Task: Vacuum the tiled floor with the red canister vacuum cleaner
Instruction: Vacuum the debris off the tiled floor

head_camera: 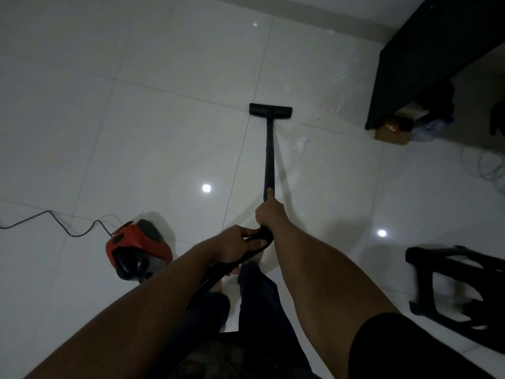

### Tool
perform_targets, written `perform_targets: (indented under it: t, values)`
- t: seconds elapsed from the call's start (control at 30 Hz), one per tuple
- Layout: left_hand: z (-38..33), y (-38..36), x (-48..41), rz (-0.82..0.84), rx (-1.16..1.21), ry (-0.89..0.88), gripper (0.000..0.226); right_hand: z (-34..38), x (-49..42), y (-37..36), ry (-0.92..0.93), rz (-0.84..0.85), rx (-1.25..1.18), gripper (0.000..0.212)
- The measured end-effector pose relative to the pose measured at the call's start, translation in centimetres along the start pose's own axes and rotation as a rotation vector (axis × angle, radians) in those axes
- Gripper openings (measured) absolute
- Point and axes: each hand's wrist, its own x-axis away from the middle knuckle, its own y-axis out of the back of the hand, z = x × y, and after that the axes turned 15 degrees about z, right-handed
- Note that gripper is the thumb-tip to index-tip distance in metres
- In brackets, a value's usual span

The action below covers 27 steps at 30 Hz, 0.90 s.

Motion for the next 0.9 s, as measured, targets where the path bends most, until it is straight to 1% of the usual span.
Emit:
perform_targets:
  t: [0.13,0.2,0.27,0.4,0.53,0.67,0.77,0.9]
  values:
    - [-3.7,3.7,-0.6,-0.044,-0.037,-0.041,0.052,3.5,-1.4,4.0,-0.031,0.001,-0.013,0.079]
    - [-5.0,5.4,-0.7,-0.034,-0.011,-0.052,0.051,5.3,-2.0,5.6,-0.04,-0.003,-0.009,0.078]
    - [-6.3,7.6,-0.6,-0.027,0.013,-0.052,0.056,7.5,-2.7,7.2,-0.055,-0.011,0.005,0.079]
    - [-8.4,12.5,-0.4,-0.022,-0.034,-0.053,0.059,11.7,-3.9,9.8,-0.069,-0.011,0.018,0.082]
    - [-10.5,17.1,0.1,-0.05,-0.073,-0.075,0.056,15.9,-5.4,11.7,-0.051,-0.002,-0.006,0.083]
    - [-12.5,20.4,0.7,-0.038,-0.074,-0.079,0.051,18.9,-6.4,13.6,-0.063,0.01,-0.019,0.083]
    - [-14.6,23.1,0.0,-0.04,-0.081,-0.05,0.049,20.9,-7.9,16.0,-0.039,0.031,-0.057,0.085]
    - [-17.6,27.3,-2.2,-0.04,-0.006,-0.032,0.052,24.3,-10.5,20.0,-0.029,0.029,-0.078,0.084]
